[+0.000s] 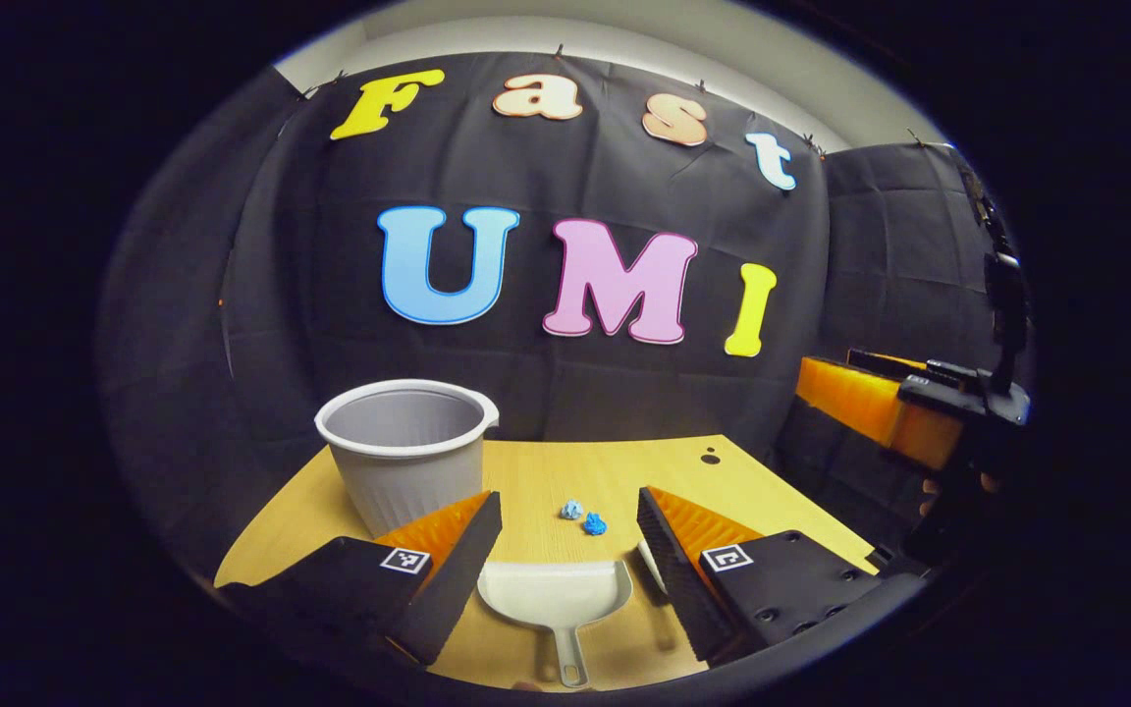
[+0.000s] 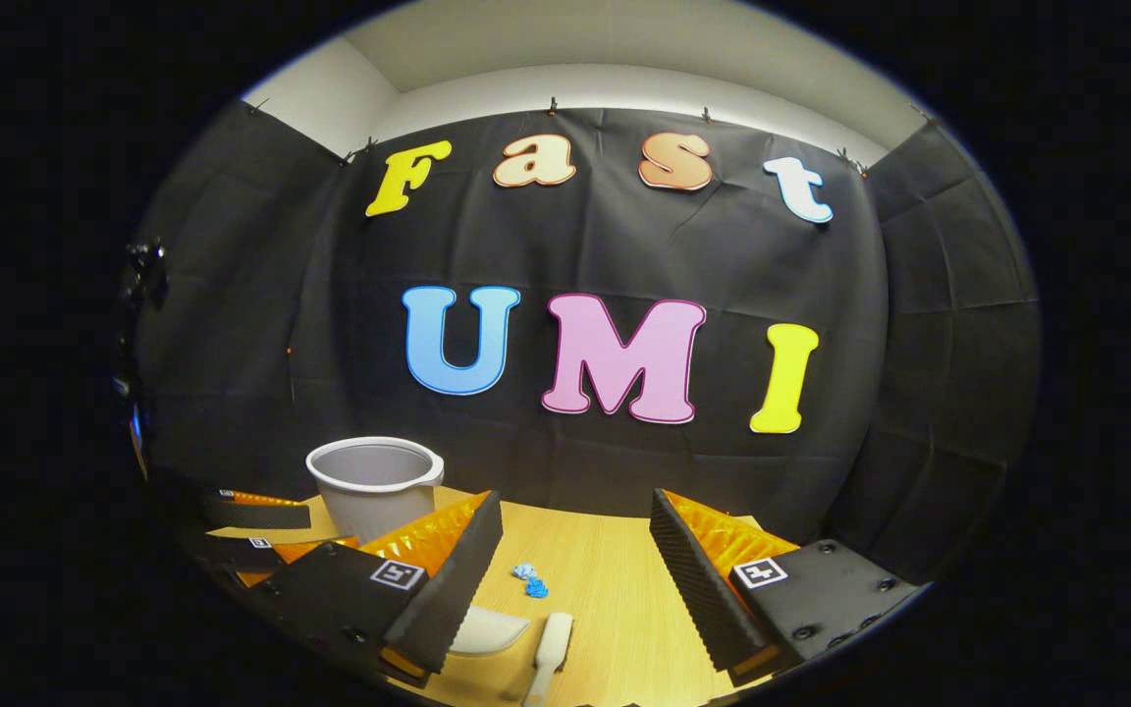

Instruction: Pick up the small broom and dustpan from the desktop, sweep the trash into the dustpan with the broom, and then empty the trash into the garbage bin.

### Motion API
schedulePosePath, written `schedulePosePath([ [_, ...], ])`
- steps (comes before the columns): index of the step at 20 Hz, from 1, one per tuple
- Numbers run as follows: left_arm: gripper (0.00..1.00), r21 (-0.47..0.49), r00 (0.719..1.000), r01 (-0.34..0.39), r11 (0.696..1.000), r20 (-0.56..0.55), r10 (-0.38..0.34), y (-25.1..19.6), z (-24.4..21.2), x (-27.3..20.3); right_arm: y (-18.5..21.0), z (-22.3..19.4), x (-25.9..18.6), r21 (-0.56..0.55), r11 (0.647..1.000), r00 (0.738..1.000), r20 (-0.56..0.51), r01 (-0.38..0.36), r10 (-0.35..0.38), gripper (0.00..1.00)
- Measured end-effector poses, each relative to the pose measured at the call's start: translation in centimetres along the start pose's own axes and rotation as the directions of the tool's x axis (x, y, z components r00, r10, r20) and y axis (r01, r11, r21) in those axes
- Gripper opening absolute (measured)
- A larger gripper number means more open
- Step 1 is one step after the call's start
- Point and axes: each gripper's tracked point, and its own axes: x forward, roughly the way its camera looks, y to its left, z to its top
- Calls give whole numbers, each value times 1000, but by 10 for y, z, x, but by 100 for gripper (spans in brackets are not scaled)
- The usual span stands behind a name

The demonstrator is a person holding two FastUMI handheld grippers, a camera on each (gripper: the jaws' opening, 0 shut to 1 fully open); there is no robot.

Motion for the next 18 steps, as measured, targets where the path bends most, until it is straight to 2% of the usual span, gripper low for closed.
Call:
schedulePosePath([
  [2,83,-25,992,-16,1000,-124,12,-2,-32,14,-12,-9,4,13,1000,1000,-16,-12,12,98],
  [3,83,-52,977,-23,998,-215,11,-6,-53,17,-18,-13,6,22,1000,1000,-25,-16,16,98],
  [5,85,-122,926,-12,992,-377,-35,-17,-95,26,-33,-21,8,31,999,999,-36,-18,19,98],
  [7,86,-153,868,-37,987,-494,-44,-21,-128,29,-46,-32,9,51,998,998,-56,-25,28,98],
  [9,85,-147,799,-81,986,-600,-23,-17,-160,45,-54,-49,11,48,998,994,-99,-44,49,98],
  [12,84,-109,661,-129,986,-751,4,-15,-207,50,-62,-78,10,43,995,982,-158,-94,100,98],
  [15,86,-93,558,-199,976,-829,34,-8,-226,64,-64,-108,9,147,979,958,-229,-144,175,98],
  [16,86,-85,529,-222,971,-847,47,-5,-231,70,-66,-124,11,186,971,943,-268,-151,198,98],
  [18,86,-76,473,-259,963,-879,58,-1,-236,80,-67,-164,7,266,954,887,-395,-140,241,98],
])
